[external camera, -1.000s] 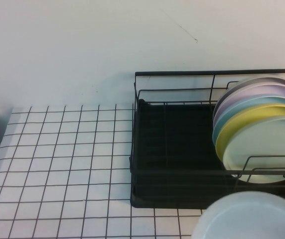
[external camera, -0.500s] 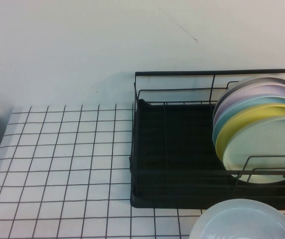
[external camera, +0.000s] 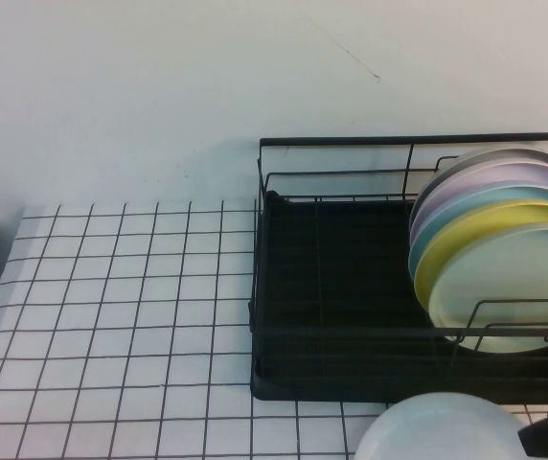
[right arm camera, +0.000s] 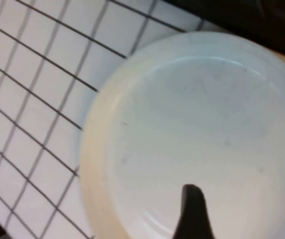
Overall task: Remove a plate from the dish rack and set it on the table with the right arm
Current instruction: Place the plate from the table
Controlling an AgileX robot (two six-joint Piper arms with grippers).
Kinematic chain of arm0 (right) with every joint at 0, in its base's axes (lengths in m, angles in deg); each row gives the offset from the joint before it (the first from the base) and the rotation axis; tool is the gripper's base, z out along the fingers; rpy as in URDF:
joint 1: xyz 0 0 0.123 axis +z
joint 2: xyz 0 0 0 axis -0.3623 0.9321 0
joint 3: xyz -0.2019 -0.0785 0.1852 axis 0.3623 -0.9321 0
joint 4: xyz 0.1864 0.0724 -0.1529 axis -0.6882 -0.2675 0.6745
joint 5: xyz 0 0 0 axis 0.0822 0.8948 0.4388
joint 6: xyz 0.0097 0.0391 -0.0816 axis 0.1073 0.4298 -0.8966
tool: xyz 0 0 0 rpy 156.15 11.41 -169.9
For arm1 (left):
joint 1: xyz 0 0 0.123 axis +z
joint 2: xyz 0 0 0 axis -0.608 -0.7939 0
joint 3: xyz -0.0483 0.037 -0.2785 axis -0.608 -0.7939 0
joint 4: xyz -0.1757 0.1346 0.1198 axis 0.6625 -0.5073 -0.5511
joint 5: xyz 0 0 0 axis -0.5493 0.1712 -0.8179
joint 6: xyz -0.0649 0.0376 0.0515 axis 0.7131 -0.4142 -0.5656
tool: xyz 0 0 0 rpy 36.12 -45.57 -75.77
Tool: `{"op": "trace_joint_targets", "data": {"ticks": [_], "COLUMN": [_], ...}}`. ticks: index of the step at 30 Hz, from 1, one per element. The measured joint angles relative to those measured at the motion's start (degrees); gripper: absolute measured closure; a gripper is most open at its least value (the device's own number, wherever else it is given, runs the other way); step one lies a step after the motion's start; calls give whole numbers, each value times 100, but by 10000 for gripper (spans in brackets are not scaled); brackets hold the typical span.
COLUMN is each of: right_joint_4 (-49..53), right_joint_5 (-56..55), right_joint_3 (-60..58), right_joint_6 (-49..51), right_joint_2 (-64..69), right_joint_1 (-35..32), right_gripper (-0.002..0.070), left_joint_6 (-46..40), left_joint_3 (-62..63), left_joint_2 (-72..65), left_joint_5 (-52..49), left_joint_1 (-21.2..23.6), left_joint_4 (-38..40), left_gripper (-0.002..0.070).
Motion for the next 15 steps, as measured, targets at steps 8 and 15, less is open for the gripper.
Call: {"op": "trace_joint_targets", "data": {"ticks": [8,15], "right_joint_4": [518,534], "right_joint_5": [1730,1549], "right_joint_3": [1367,1610], "right_joint_6": [826,866], "right_joint_2": [-104,-1636], "right_joint_1": [0,0], "right_gripper": [372,652], "left_joint_6": [0,0], "left_joint_3": [0,0], "left_joint_2": [0,0], "left_joint_5": [0,0], "left_joint_1": [0,0], "left_joint_4": [0,0], "left_gripper": [678,678]}}
